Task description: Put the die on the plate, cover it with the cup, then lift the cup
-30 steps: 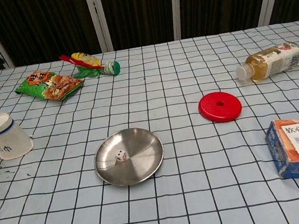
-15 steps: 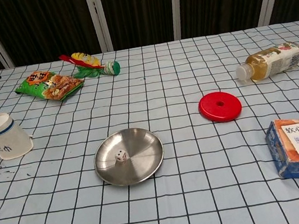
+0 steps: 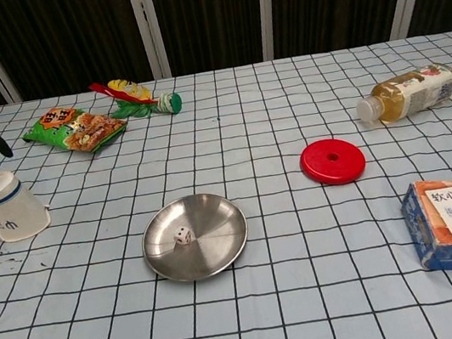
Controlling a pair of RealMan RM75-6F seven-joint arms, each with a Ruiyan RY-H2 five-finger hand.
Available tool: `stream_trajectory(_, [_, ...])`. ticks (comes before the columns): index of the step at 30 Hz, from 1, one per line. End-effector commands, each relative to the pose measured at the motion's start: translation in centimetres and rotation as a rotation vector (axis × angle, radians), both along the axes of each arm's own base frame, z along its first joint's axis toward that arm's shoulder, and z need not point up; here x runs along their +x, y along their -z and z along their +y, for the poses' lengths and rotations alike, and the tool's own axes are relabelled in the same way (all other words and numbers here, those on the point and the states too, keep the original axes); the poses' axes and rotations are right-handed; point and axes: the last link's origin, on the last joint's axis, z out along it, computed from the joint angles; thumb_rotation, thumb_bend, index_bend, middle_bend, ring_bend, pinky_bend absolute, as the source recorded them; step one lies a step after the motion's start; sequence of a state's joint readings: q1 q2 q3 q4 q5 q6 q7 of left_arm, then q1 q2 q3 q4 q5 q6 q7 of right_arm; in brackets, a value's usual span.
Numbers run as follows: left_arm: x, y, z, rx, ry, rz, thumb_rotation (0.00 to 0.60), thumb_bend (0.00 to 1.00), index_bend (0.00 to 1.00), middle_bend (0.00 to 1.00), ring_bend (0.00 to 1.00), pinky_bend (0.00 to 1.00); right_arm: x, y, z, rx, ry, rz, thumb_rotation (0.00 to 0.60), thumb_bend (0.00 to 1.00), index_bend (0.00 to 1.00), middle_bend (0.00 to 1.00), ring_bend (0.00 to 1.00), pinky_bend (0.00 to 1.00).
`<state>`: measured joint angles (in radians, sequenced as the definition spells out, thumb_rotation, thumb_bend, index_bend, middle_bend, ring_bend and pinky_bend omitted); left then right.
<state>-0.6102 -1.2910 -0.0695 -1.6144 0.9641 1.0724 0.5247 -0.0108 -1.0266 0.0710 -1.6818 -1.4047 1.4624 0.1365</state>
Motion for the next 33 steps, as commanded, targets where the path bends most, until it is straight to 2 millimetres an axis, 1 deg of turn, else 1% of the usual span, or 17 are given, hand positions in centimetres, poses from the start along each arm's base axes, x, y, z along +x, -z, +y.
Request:
stream_trajectory(1, [-0.2, 0.6, 0.1, -0.011, -0.007, -0.002, 0.6, 0.27, 0.23, 0.13, 0.04, 0.11, -0.1, 0.1, 0.0, 0.004, 0.005, 0.002, 0.6, 0.1, 0.21, 0.19, 0.15, 0.0])
stream_trajectory(6, [-0.4, 1.3, 0.5, -0.014, -0.004, -0.013, 0.6, 0.29, 0.27, 0.19, 0.1, 0.18, -0.1, 0.3, -0.1, 0.008, 0.007, 0.007, 0.6, 0.1, 0.21, 0.19, 0.15, 0.0])
stream_trajectory(9, [-0.5, 1.5, 0.6, -0.012, 0.001, -0.02, 0.6, 0.3, 0.29, 0.21, 0.11, 0.19, -0.1, 0.4, -0.1, 0.011, 0.008, 0.007, 0.6, 0.1, 0.21, 0.19, 0.15, 0.0])
stream_trajectory(16, [-1.0, 1.4, 0.5, -0.007, -0.003, -0.024, 0.6, 0.32, 0.31, 0.26, 0.17, 0.26, 0.0, 0.7, -0.1, 0.025, 0.004, 0.011, 0.6, 0.1, 0.21, 0.19, 0.15, 0.0])
stream_trajectory(24, [-1.5, 0.8, 0.4, 0.004, -0.013, -0.02, 0.6, 0.32, 0.32, 0.29, 0.21, 0.27, 0.0, 0.6, -0.1, 0.024, 0.008, 0.007, 0.6, 0.1, 0.21, 0.19, 0.15, 0.0])
stream_trajectory(33, [-1.7, 0.7, 0.2, 0.009, -0.01, -0.013, 0.6, 0.38, 0.36, 0.34, 0.25, 0.28, 0.0, 0.7, -0.1, 0.027, 0.014, 0.005, 0.6, 0.1, 0.22, 0.19, 0.15, 0.0])
